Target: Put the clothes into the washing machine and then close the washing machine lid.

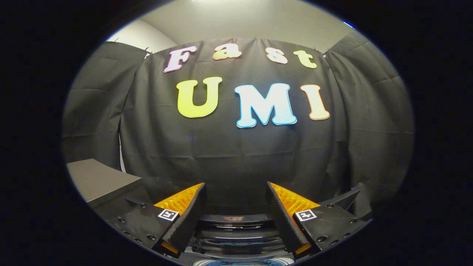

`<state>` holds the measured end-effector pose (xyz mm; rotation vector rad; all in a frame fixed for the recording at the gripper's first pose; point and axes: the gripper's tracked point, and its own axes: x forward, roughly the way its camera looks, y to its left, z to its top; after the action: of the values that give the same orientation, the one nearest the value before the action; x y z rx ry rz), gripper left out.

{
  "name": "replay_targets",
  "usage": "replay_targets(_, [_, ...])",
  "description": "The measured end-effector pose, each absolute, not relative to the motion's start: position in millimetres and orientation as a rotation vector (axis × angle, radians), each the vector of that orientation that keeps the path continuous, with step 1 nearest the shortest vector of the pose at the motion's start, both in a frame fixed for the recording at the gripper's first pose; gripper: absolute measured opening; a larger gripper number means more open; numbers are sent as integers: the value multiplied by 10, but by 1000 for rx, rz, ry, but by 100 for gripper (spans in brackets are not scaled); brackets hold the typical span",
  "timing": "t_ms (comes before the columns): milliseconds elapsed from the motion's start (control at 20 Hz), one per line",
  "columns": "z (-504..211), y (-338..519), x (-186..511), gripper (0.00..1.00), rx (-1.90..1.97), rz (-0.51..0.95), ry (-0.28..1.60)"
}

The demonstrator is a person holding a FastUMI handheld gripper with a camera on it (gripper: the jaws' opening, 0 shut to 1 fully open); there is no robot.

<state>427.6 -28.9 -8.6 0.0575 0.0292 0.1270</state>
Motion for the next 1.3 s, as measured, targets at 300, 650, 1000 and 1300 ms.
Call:
replay_targets(300, [-122,-313,4052,98,58,128,16])
replay_targets(650, [-206,-341,3751,98,56,127,10])
replay_targets(1000, [-338,-359,3448,98,52,120,26])
replay_targets(1300, [-531,-378,3156,98,53,123,71])
